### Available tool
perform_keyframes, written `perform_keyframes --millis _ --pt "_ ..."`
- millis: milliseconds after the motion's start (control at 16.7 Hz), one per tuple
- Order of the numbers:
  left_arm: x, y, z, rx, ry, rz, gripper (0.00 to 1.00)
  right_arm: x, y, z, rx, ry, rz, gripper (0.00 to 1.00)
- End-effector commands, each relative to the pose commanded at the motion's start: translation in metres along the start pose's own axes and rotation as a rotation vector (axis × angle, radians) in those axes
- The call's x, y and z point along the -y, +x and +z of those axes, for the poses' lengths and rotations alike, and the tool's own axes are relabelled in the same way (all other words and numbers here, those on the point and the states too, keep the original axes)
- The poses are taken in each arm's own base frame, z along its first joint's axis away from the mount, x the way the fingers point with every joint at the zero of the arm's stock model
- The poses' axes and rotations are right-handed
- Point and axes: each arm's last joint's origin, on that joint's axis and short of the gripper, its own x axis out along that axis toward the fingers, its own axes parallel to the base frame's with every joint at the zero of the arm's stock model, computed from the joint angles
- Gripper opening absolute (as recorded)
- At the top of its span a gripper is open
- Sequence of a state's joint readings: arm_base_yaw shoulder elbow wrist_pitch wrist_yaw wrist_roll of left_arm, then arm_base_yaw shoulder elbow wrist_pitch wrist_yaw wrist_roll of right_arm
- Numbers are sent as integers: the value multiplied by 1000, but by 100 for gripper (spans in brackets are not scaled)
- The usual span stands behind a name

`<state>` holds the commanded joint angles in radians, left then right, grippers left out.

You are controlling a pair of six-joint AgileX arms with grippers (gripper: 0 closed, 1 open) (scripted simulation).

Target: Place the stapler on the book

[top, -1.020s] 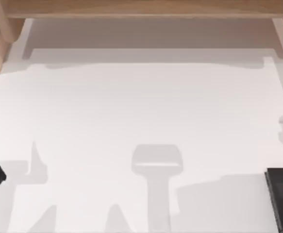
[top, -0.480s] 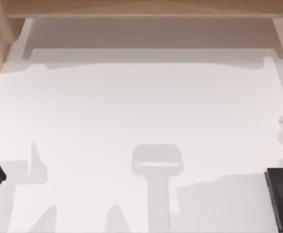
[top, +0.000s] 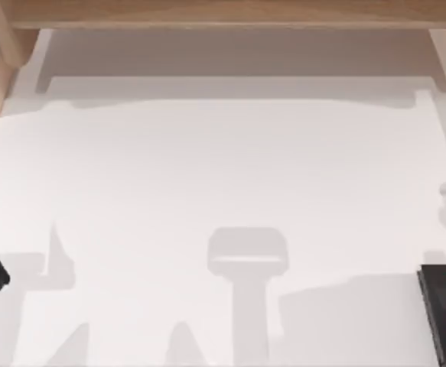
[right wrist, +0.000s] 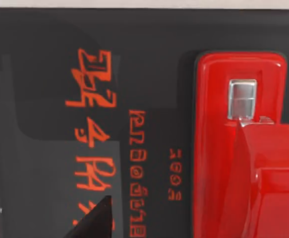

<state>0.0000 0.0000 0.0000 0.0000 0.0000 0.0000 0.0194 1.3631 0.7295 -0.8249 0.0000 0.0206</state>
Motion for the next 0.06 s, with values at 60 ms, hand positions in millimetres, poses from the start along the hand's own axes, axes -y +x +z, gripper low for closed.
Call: perform_keyframes --millis 60 --pt "0 0 0 0 0 0 100 0 0 0 0 0 0 100"
